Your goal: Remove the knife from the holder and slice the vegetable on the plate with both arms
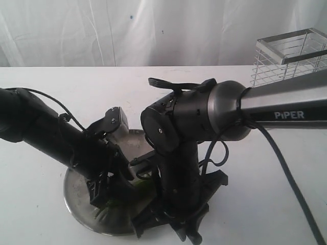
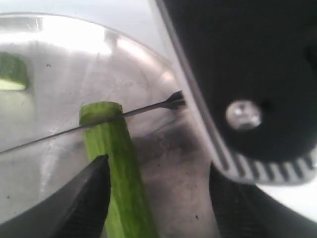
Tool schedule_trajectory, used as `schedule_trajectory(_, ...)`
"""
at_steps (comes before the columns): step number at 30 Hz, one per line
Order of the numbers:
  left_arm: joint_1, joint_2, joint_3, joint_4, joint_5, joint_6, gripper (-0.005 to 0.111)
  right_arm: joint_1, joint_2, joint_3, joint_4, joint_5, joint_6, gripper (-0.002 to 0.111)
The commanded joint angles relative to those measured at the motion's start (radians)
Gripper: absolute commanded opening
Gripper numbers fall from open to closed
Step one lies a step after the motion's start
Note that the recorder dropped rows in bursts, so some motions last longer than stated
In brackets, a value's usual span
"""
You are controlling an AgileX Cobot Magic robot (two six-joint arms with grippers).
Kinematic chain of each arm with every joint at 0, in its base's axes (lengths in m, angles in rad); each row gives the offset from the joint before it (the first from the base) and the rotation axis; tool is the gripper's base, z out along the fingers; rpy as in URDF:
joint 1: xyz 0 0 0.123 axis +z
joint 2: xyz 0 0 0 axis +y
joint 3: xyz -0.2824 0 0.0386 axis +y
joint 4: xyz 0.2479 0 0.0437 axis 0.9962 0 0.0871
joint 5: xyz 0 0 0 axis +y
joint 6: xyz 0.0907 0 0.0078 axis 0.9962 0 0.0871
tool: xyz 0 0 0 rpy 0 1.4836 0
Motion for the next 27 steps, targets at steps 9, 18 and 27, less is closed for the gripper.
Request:
schedule_trajectory(9,-0.13,0.046,0.044,0.009,-0.326,0.076,0.054,-0.007,-0.004,-0.008,-0.009,-0.016,-0.013,0.0)
schedule_trajectory(18,-0.13,0.034,0.044,0.009,-0.406,-0.015,0.0,-0.007,-0.012,-0.008,-0.059,-0.086,0.046,0.0)
schedule_trajectory(27,-0.122,-0.006,0.044,0.066,-0.53,-0.04,0.0,-0.007,-0.078,-0.008,-0.185,-0.105,0.145,0.0)
